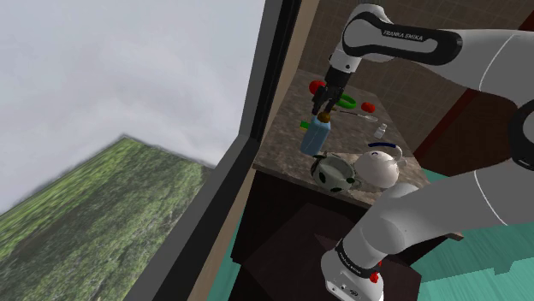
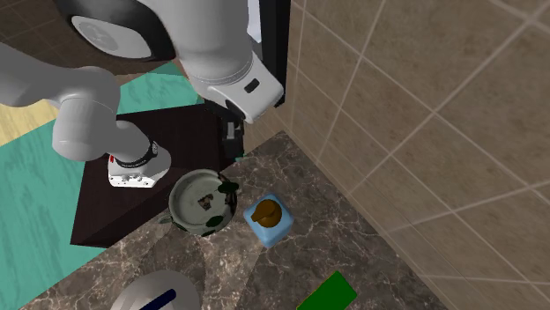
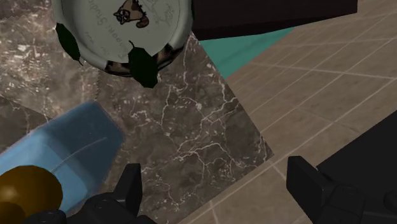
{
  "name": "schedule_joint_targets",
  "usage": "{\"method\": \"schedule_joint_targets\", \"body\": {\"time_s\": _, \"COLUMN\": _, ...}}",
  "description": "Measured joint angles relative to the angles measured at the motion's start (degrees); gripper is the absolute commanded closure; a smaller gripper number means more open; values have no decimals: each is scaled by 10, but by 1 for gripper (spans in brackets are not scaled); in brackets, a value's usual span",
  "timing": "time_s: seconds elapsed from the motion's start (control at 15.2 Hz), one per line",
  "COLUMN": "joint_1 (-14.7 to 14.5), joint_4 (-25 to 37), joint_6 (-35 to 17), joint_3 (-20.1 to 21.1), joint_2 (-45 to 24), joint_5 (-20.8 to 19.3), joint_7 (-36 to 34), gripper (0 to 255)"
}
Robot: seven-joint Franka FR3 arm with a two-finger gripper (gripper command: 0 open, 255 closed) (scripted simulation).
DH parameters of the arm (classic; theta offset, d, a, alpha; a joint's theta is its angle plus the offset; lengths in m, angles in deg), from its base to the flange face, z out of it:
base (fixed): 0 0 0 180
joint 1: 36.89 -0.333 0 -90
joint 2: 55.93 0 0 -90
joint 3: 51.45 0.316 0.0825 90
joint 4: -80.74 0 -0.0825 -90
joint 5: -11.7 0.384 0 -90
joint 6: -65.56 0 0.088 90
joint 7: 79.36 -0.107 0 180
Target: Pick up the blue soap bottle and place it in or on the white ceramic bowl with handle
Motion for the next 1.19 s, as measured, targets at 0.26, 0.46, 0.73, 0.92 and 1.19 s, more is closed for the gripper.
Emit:
{"method": "schedule_joint_targets", "body": {"time_s": 0.26, "joint_1": 7, "joint_4": 53, "joint_6": -5, "joint_3": -42, "joint_2": -56, "joint_5": -7, "joint_7": 57, "gripper": 0}}
{"method": "schedule_joint_targets", "body": {"time_s": 0.46, "joint_1": 12, "joint_4": 92, "joint_6": -14, "joint_3": -72, "joint_2": -102, "joint_5": -5, "joint_7": 100, "gripper": 0}}
{"method": "schedule_joint_targets", "body": {"time_s": 0.73, "joint_1": 21, "joint_4": 165, "joint_6": -13, "joint_3": -114, "joint_2": -174, "joint_5": 10, "joint_7": 165, "gripper": 0}}
{"method": "schedule_joint_targets", "body": {"time_s": 0.92, "joint_1": 26, "joint_4": 182, "joint_6": -22, "joint_3": -128, "joint_2": -202, "joint_5": 18, "joint_7": 189, "gripper": 0}}
{"method": "schedule_joint_targets", "body": {"time_s": 1.19, "joint_1": 27, "joint_4": 156, "joint_6": -51, "joint_3": -130, "joint_2": -205, "joint_5": 19, "joint_7": 191, "gripper": 0}}
